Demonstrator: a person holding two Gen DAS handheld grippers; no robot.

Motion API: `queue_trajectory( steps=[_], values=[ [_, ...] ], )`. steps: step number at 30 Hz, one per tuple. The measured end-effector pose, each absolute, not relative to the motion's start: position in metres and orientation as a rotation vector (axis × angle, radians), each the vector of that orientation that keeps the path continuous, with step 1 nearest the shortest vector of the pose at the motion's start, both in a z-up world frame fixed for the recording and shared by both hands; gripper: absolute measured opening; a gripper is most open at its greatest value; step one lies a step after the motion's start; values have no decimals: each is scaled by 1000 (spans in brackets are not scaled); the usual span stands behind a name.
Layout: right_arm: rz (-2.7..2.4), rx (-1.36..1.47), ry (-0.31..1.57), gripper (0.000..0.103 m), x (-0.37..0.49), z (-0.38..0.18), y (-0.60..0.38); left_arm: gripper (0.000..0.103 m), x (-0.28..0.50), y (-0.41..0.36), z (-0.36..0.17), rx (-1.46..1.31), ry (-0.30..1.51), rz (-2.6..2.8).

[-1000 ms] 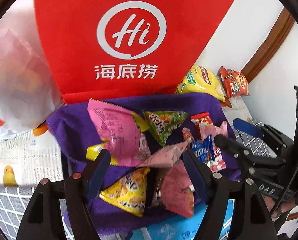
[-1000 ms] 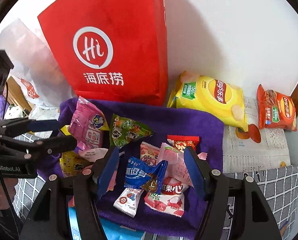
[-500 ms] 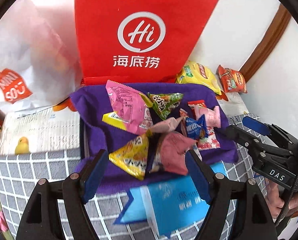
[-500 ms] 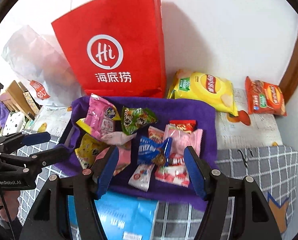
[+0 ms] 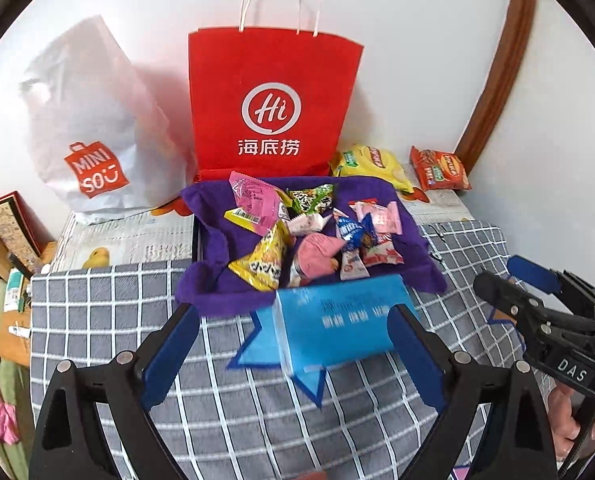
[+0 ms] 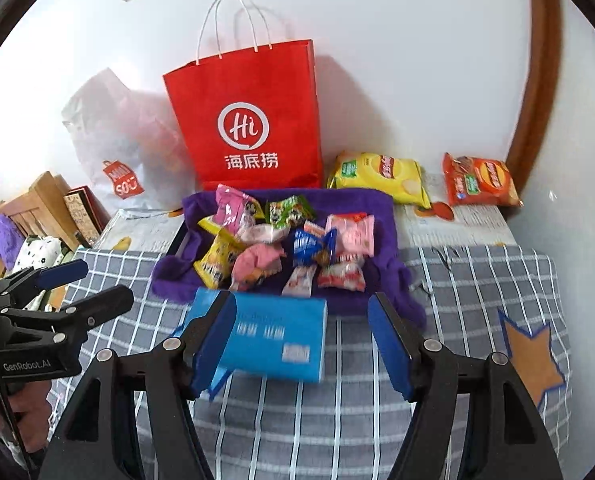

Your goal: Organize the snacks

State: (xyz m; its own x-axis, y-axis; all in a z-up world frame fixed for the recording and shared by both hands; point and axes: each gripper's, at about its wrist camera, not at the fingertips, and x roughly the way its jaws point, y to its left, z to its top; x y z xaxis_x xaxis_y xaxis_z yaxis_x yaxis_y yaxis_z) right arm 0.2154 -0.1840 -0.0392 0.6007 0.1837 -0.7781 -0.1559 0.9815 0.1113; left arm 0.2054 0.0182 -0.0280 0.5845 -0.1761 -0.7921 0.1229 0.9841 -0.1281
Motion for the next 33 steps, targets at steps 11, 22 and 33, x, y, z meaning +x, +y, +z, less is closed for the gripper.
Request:
queue_trajectory(
  steps=[11, 22, 33],
  values=[
    [152, 51, 883, 77, 127, -32, -202, 95, 129, 6, -15, -56, 859, -156],
    [92, 16, 803, 93, 61, -24, -201, 95, 65, 3, -5, -48, 795, -134],
    [85, 19, 774, 93, 26, -17, -208, 95, 35, -2, 2, -44, 766, -141]
  ],
)
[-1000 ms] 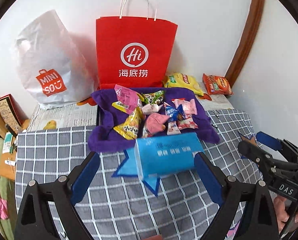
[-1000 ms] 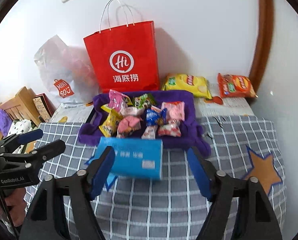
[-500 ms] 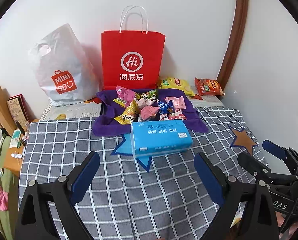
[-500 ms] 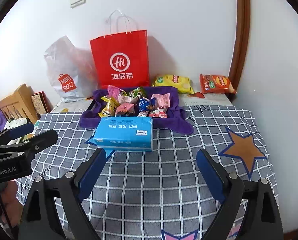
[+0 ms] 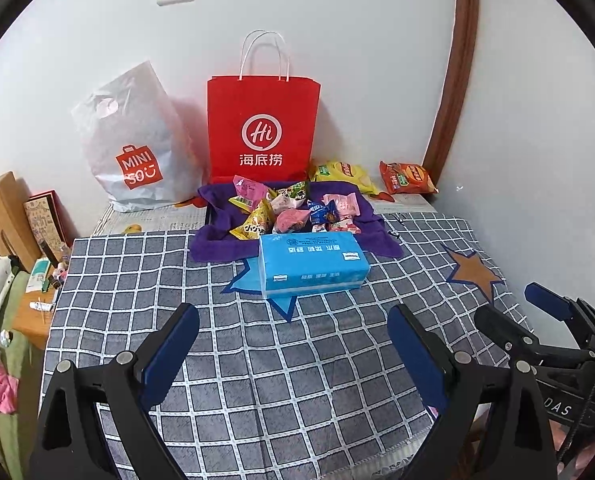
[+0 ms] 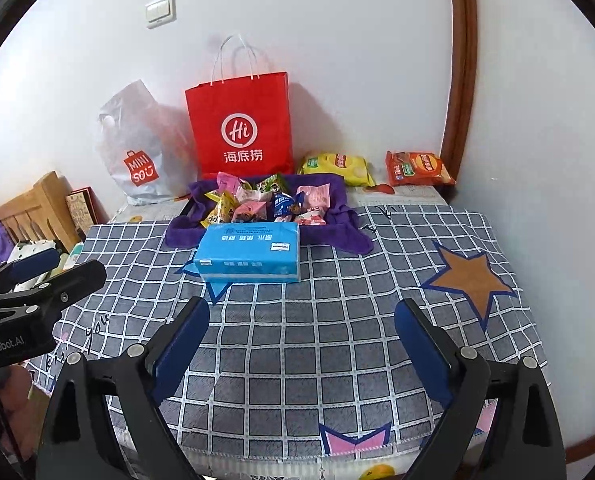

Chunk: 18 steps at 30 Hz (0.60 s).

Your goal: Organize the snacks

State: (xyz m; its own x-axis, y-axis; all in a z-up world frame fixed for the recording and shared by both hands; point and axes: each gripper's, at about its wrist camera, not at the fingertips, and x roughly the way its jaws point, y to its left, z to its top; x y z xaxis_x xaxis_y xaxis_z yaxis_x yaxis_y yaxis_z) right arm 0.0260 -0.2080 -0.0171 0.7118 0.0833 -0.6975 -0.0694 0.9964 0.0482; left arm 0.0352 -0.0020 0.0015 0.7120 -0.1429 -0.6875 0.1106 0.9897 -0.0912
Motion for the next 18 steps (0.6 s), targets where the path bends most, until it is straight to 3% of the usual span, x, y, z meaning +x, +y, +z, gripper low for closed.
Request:
queue_trajectory(
  steps=[18],
  values=[
    [91, 21, 768, 93, 19, -15, -207, 95, 32, -4, 5, -44, 763, -144]
  ],
)
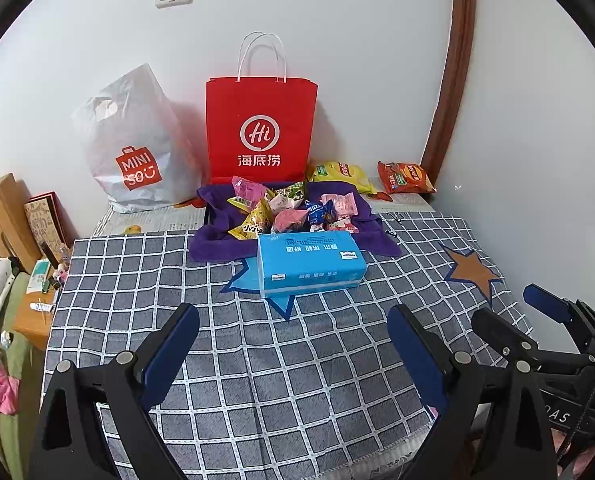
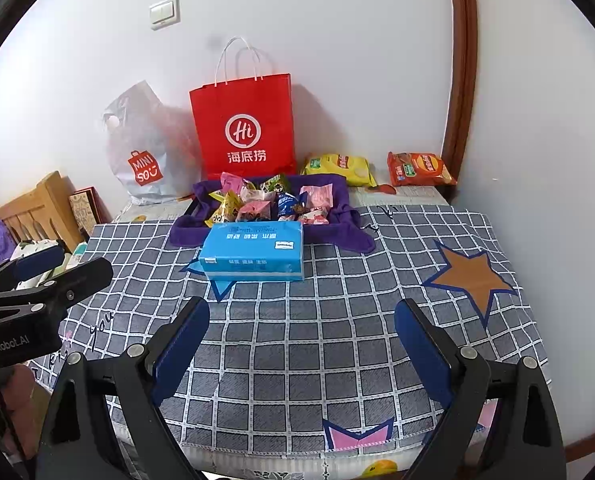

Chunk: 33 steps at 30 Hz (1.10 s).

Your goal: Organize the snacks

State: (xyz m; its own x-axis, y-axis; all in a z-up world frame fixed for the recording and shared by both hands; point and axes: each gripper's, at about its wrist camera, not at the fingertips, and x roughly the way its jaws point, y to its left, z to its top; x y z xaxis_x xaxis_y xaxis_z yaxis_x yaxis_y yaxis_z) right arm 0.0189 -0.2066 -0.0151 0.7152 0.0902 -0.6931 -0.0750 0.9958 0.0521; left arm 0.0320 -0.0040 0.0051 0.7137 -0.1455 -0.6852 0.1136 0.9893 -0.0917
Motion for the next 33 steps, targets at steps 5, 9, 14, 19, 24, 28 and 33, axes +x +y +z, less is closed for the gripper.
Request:
queue_trajectory(
  steps=[5, 9, 14, 19, 24, 28, 33],
  values=[
    [91, 21, 765, 93, 19, -14, -207, 95, 31, -4, 5, -40, 762, -143],
    [90, 24, 766, 93, 19, -13, -208, 95, 30, -3, 4, -44, 763, -143],
    [90, 23, 765, 93, 18, -13, -207, 95, 29, -3, 5, -45, 762, -142],
    [90, 23, 765, 93, 18, -13, -206, 95, 30, -3, 4, -43, 763, -142],
    [92, 26, 760, 93, 17, -11, -206, 95, 30, -3, 5, -44, 762, -144],
    [95, 29, 755, 93, 16, -9, -207, 95, 29, -4, 6, -43, 761, -144],
    [97, 29, 753, 93, 16, -9, -208, 95, 30, -4, 7, -40, 760, -146]
  ],
)
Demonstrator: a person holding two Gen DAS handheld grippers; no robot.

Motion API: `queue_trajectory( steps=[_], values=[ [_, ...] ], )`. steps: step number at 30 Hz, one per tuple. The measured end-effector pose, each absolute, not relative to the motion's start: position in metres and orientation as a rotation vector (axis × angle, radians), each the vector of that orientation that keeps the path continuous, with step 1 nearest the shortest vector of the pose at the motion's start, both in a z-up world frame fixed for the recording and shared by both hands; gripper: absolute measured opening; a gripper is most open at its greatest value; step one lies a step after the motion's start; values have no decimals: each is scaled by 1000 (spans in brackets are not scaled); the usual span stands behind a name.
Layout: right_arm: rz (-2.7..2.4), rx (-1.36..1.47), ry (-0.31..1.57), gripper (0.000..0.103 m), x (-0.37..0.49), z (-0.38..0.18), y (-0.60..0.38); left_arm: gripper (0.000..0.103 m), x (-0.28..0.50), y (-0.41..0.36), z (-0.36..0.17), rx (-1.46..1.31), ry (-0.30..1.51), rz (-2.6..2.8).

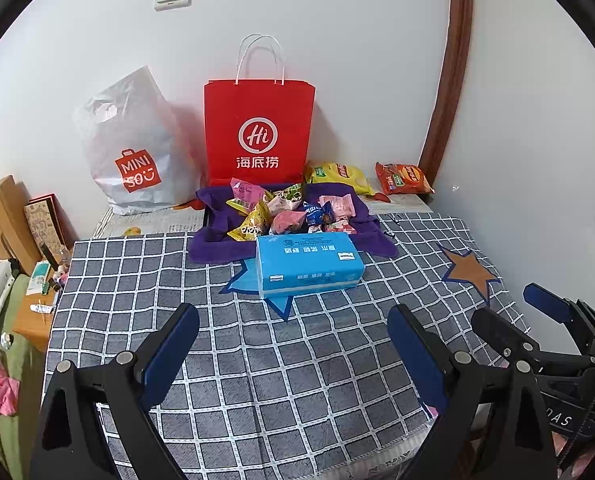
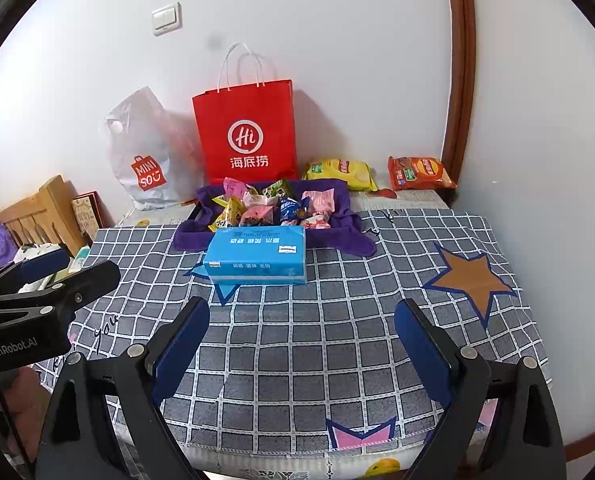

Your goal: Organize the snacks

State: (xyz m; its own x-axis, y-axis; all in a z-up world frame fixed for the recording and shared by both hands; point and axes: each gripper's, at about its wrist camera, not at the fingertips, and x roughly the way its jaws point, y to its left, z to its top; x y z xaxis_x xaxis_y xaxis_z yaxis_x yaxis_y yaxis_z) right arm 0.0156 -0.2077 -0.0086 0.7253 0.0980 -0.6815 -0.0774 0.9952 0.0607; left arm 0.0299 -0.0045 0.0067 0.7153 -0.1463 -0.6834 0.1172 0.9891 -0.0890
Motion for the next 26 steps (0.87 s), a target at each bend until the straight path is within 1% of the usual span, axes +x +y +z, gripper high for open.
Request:
queue_trajectory(
  steps=[26],
  values=[
    [107, 24, 742, 93, 12, -7, -208, 95, 32, -4, 7, -35, 757, -144]
  ],
)
